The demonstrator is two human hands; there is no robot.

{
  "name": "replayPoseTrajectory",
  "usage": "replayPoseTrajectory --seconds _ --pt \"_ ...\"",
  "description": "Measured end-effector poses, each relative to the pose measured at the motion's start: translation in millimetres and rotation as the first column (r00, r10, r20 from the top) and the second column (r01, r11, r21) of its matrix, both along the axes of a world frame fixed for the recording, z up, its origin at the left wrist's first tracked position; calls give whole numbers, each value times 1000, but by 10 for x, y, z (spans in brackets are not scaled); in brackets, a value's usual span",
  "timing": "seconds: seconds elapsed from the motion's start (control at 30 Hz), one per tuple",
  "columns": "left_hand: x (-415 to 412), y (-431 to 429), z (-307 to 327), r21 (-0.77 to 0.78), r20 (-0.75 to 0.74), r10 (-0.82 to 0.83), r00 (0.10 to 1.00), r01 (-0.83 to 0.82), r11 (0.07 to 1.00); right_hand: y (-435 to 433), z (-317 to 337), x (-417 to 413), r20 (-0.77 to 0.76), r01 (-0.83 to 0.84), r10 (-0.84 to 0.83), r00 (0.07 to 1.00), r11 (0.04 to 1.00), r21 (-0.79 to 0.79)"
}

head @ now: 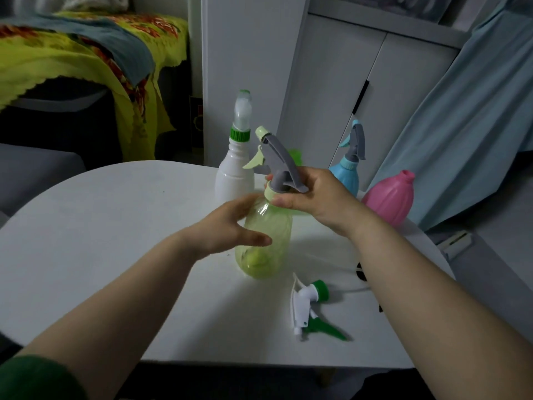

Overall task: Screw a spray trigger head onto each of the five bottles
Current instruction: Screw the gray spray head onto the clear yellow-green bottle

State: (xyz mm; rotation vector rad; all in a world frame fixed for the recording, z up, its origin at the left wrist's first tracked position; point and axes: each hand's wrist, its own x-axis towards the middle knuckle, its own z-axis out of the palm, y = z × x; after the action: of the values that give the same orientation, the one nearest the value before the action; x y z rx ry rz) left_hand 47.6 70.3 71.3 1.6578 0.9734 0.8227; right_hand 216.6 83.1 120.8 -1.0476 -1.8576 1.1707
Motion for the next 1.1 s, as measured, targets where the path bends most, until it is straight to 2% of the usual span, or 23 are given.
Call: replayPoseTrajectory --seconds 0.03,0.1,0.17,0.23,0.33,0.4,0.6,0.7,0.8,0.93,1.1 --pt "20 -7 -2 9 -4 10 1000 -10 1000 -5 -7 -11 -10 14 -14 1000 1000 1" --pt "122 -59 -47 108 -59 188 980 -181 978 -16 -47 -39 -52 75 -73 996 997 30" --pt "238 -147 -111 252 -145 428 892 -385 888 -23 -96 -64 -64 129 -126 990 990 52" --pt "268 -198 -146 318 -174 504 846 -436 842 -26 -128 -71 -49 141 -138 989 988 59" --pt "131 -155 -98 195 -116 293 949 -267 944 -29 -121 -63 -49 118 -115 992 992 51" --pt "41 -109 -76 134 -109 170 979 -155 979 -39 -121 -75 -59 114 -112 992 993 41" --pt "88 -99 -182 217 -81 264 961 -241 946 -100 -216 -214 -147 256 -237 960 959 125" --pt "84 -92 -194 219 -68 257 964 -237 947 -111 -201 -147 -116 137 -130 985 989 52" --pt "81 -90 -194 208 -65 254 965 -236 949 -118 -204 -55 -153 36 -39 987 999 -22" --pt "90 -92 -210 212 -63 251 966 -233 949 -96 -214 -32 -204 157 -151 967 987 16" --pt "92 -104 -197 219 -67 257 964 -237 946 -111 -271 -169 -184 268 -245 952 957 115"
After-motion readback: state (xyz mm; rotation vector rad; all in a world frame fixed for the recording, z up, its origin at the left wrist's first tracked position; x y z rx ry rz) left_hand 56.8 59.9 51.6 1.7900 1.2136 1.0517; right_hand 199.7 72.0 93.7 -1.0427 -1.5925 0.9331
